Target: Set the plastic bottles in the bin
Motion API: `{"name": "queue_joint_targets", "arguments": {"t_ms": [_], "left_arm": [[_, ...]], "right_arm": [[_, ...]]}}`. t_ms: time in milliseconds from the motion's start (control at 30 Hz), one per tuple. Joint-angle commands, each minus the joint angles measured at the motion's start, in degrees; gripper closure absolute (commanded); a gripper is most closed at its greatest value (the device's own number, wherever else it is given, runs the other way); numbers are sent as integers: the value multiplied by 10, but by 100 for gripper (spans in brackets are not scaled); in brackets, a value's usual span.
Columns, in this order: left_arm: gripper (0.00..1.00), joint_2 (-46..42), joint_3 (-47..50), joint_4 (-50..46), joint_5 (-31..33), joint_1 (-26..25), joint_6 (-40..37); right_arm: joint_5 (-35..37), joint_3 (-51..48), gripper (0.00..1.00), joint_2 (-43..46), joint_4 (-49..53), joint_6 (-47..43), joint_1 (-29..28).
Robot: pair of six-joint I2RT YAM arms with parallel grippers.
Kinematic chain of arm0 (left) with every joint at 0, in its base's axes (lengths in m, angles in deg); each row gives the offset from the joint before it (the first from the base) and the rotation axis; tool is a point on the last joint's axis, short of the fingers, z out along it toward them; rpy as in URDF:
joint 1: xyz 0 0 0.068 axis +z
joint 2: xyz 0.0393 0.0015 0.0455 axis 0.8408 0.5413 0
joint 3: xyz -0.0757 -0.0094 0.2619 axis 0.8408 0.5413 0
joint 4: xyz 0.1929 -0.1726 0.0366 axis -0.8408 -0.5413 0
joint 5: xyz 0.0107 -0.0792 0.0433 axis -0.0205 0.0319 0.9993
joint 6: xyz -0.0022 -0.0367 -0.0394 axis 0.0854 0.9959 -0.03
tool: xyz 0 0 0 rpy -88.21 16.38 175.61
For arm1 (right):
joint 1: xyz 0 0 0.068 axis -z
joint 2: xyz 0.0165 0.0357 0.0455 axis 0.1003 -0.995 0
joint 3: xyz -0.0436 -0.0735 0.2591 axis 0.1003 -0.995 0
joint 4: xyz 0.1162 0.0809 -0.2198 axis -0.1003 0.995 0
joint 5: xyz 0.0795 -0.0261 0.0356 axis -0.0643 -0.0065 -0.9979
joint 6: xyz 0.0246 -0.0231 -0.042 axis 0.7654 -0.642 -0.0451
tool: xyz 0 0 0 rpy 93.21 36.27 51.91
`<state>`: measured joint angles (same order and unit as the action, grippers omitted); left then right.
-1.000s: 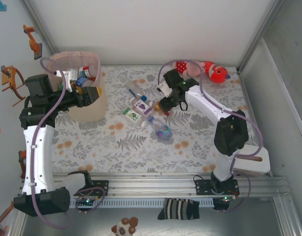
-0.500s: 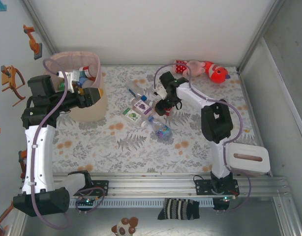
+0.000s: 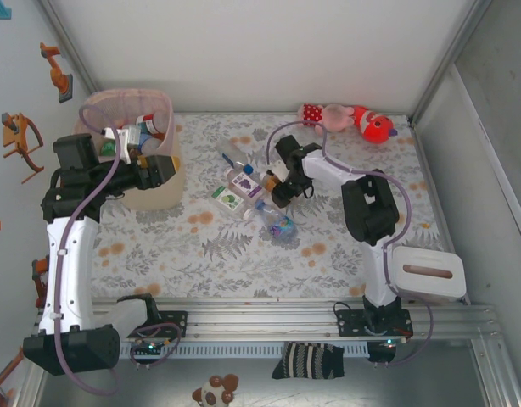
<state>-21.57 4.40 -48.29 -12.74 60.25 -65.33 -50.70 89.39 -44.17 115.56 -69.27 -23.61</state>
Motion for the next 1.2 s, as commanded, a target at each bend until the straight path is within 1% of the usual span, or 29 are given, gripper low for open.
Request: {"name": "queue_joint_targets", "arguments": {"t_ms": [0,200,367,500,633,700,833,967,1167], "left_arm": [[22,-12,3,12,-6,-2,0],[22,-14,3,18,-7,-3,8],[23,-19,15,48,-7,-10,32],[24,-27,32,104,-6,-24,68],[24,-37,59,196,-4,-42,130],[24,-41,69,236,3,-59,147],[24,-40,75,284,25,-108,152],[23,-27,74,345,43,-166,156],[22,-4,74,445,45,-243,150]], "right_arm": [[-9,-14,32,18,-14,14,4],[-7,-27,41,31,-18,22,3],[5,-52,46,67,-27,28,3],[12,-81,48,113,-33,39,4],[-4,-113,48,175,-43,58,4],[-21,-131,49,212,-50,71,4],[-59,-161,49,285,-65,97,4],[-117,-191,49,369,-92,118,4],[-203,-210,50,466,-136,161,2]]}}
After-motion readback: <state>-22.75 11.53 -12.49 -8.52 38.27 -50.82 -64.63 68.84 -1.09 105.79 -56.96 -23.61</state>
